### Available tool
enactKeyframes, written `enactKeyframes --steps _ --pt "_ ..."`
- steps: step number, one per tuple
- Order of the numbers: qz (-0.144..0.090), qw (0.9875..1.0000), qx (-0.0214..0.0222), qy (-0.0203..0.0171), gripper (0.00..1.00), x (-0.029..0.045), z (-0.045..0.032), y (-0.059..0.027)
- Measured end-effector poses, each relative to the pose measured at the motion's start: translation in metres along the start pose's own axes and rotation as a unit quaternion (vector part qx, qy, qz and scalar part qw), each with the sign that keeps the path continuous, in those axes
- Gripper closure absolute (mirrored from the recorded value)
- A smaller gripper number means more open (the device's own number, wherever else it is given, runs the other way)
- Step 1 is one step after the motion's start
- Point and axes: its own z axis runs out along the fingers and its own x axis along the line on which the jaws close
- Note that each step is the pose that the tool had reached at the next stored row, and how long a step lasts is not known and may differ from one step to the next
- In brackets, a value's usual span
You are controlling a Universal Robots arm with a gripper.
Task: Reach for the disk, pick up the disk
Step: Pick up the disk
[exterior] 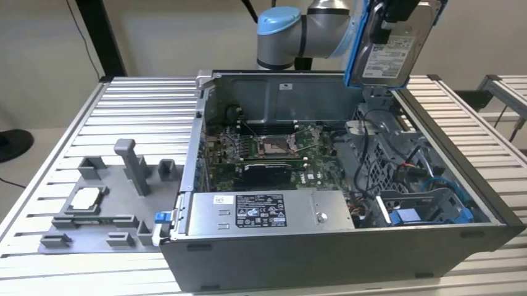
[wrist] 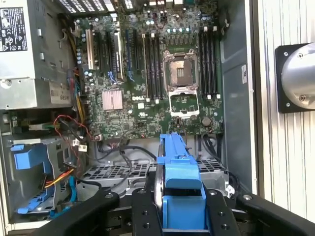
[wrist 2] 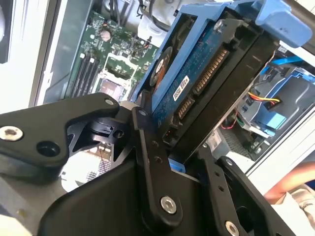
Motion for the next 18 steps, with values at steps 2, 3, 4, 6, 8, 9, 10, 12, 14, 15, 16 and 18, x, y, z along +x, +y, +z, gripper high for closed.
enactKeyframes --steps 2,3,4,6,8,9,10,12,14,15,16,18 --pt "0.000 1.0000 0.0000 0.0000 1.00 0.0025 0.0000 -0.0011" --pt "0.000 1.0000 -0.0001 0.0000 1.00 0.0036 0.0000 -0.0015" --pt "0.000 1.0000 -0.0001 0.0000 1.00 0.0049 0.0000 -0.0020" --pt "0.000 1.0000 -0.0002 0.0000 1.00 0.0075 0.0000 -0.0029" --pt "0.000 1.0000 -0.0002 0.0000 1.00 0.0090 0.0000 -0.0034" --pt "0.000 1.0000 -0.0002 0.0000 1.00 0.0090 0.0000 -0.0034" --pt "0.000 1.0000 -0.0002 0.0000 1.00 0.0090 0.0000 -0.0034" --pt "0.000 1.0000 -0.0002 0.0000 1.00 0.0090 -0.0001 -0.0035" --pt "0.000 1.0000 -0.0002 0.0000 1.00 0.0092 -0.0001 -0.0035" --pt "0.000 1.0000 -0.0002 0.0000 1.00 0.0096 -0.0001 -0.0035" --pt "0.000 1.0000 -0.0002 0.0001 1.00 0.0101 -0.0001 -0.0036" --pt "0.000 1.0000 -0.0002 0.0000 1.00 0.0118 -0.0001 -0.0037"
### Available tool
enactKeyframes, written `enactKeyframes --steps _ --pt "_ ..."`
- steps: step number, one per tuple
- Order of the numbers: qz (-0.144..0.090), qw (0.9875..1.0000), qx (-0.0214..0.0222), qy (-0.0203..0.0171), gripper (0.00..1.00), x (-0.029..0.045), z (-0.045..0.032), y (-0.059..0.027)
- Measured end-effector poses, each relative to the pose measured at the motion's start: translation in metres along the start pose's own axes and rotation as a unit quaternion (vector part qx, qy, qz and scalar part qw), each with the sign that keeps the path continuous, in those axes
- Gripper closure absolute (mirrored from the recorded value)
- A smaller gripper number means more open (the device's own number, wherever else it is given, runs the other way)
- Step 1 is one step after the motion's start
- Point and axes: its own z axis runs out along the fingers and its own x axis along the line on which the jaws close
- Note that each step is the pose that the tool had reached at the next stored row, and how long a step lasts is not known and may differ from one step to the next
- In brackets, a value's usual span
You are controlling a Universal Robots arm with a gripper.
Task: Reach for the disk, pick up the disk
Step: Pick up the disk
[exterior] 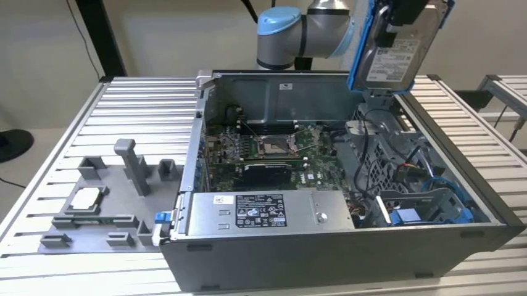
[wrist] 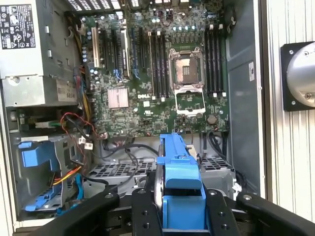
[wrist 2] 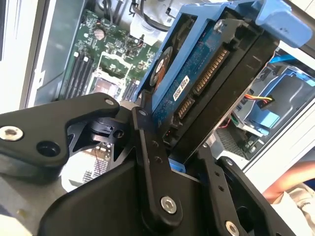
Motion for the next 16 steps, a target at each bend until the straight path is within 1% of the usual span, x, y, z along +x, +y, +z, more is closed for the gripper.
enactKeyframes --steps 7,16 --pt "0.000 1.0000 0.0000 0.0000 1.00 0.0087 -0.0001 -0.0009" --pt "0.000 1.0000 0.0000 0.0000 1.00 0.0216 -0.0003 -0.0024"
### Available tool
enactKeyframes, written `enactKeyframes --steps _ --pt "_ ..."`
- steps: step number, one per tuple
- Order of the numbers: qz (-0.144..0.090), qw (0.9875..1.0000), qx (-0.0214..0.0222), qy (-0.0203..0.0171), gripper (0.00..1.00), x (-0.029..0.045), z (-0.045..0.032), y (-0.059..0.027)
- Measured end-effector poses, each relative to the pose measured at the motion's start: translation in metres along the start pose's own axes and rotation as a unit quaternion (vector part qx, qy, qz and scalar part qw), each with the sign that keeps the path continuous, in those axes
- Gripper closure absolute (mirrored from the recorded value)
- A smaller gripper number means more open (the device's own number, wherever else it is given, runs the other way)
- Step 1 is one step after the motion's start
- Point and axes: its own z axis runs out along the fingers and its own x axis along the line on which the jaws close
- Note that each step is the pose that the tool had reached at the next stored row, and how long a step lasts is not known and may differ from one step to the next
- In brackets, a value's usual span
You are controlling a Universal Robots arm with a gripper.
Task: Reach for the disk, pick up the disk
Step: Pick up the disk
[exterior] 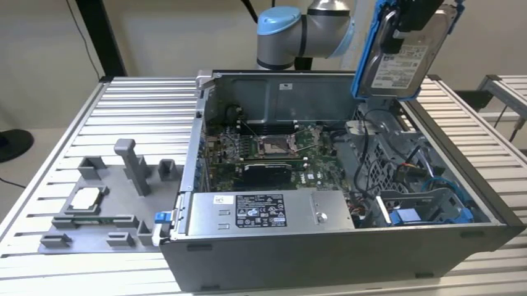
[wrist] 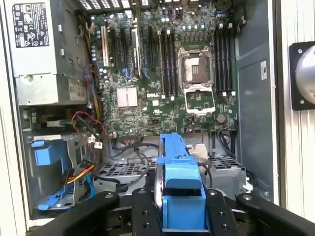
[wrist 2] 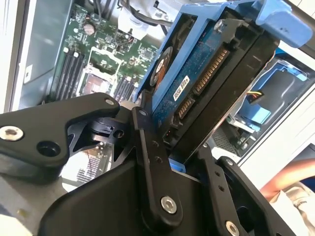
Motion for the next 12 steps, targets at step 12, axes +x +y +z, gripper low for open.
enactKeyframes --steps 12 --pt "0.000 1.0000 0.0000 0.0000 1.00 0.0156 -0.0002 -0.0016"
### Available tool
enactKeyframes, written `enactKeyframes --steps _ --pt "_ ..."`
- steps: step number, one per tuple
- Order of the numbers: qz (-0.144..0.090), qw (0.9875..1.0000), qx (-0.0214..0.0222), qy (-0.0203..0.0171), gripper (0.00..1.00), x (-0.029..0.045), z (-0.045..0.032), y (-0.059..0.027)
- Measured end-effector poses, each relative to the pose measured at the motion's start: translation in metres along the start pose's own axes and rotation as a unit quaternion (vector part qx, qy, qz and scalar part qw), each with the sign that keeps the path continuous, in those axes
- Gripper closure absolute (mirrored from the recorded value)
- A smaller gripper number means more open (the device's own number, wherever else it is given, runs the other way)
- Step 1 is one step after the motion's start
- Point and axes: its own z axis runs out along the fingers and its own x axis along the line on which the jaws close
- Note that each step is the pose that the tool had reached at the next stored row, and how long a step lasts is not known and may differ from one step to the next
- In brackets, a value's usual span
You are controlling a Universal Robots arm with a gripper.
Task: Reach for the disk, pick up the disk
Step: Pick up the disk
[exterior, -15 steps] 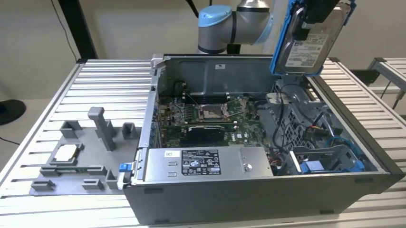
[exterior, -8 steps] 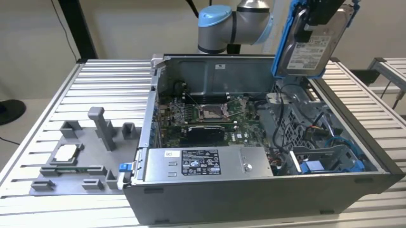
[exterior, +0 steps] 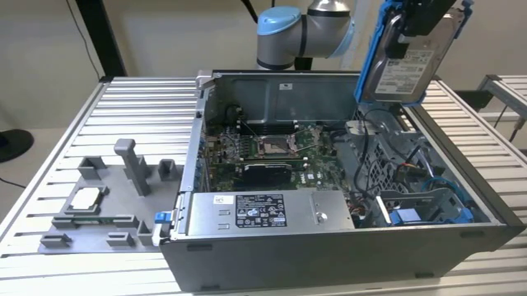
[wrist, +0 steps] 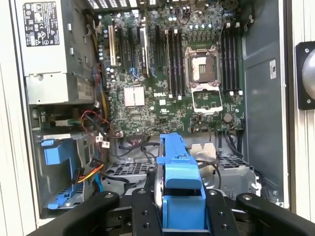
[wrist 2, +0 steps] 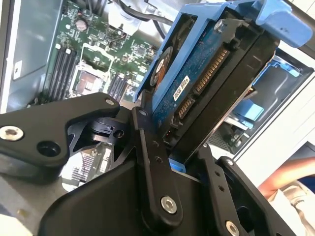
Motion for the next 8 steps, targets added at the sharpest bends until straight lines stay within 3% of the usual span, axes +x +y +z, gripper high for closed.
enactKeyframes --steps 8 --pt "0.000 1.0000 0.0000 0.0000 1.00 0.0104 -0.0001 -0.0011"
